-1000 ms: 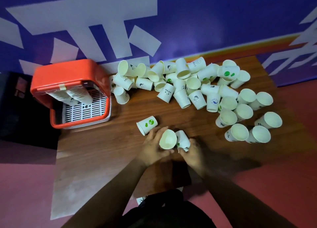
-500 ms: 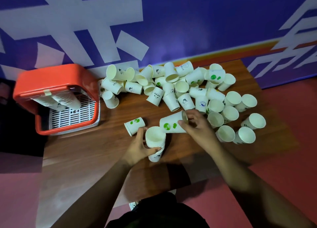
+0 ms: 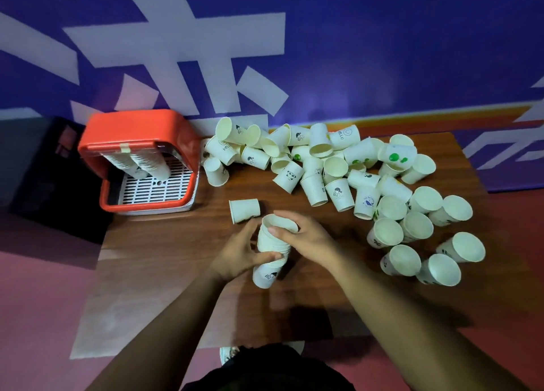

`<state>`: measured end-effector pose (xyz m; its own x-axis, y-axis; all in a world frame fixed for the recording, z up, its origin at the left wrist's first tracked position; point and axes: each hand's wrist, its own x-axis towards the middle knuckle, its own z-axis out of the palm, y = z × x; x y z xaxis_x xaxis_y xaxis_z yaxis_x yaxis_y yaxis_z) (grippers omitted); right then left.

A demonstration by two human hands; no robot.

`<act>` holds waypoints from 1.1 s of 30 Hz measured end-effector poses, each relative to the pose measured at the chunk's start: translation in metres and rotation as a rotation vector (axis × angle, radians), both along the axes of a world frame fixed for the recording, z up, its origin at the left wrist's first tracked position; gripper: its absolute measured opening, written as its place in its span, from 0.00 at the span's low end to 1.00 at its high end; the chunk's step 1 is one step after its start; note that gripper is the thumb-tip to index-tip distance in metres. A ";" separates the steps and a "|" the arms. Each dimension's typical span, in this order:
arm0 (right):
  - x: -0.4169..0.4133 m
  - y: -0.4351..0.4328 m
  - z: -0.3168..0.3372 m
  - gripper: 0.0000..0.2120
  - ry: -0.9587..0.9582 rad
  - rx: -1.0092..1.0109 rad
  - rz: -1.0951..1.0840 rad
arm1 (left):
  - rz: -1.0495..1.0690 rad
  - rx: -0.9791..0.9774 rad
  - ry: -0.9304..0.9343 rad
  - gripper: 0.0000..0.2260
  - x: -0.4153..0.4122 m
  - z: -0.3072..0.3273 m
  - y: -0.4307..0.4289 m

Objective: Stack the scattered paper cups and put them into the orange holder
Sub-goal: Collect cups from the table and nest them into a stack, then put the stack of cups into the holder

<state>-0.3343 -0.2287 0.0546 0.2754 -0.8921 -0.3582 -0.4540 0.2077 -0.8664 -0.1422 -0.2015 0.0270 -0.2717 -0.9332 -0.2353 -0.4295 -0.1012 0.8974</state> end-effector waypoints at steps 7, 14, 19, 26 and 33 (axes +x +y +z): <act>0.017 -0.011 0.002 0.13 -0.243 0.194 -0.074 | 0.263 0.045 0.139 0.34 0.036 0.010 0.005; 0.073 -0.017 0.008 0.19 -0.234 0.177 0.153 | 0.448 0.013 0.277 0.36 0.089 0.033 -0.003; 0.128 -0.032 0.015 0.26 -0.117 0.049 0.151 | 0.539 -0.013 0.326 0.39 0.128 0.034 -0.009; 0.201 -0.062 0.007 0.25 -0.130 -0.020 0.084 | 0.462 -0.005 0.294 0.28 0.203 0.023 -0.033; 0.275 -0.083 -0.011 0.29 -0.144 -0.072 -0.020 | 0.335 -0.080 0.196 0.26 0.278 0.006 -0.080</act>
<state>-0.0595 -0.3121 0.0438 0.3017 -0.9198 -0.2509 -0.3205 0.1500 -0.9353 0.1360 -0.2817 0.0330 0.0180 -0.9911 -0.1322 -0.2040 -0.1331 0.9699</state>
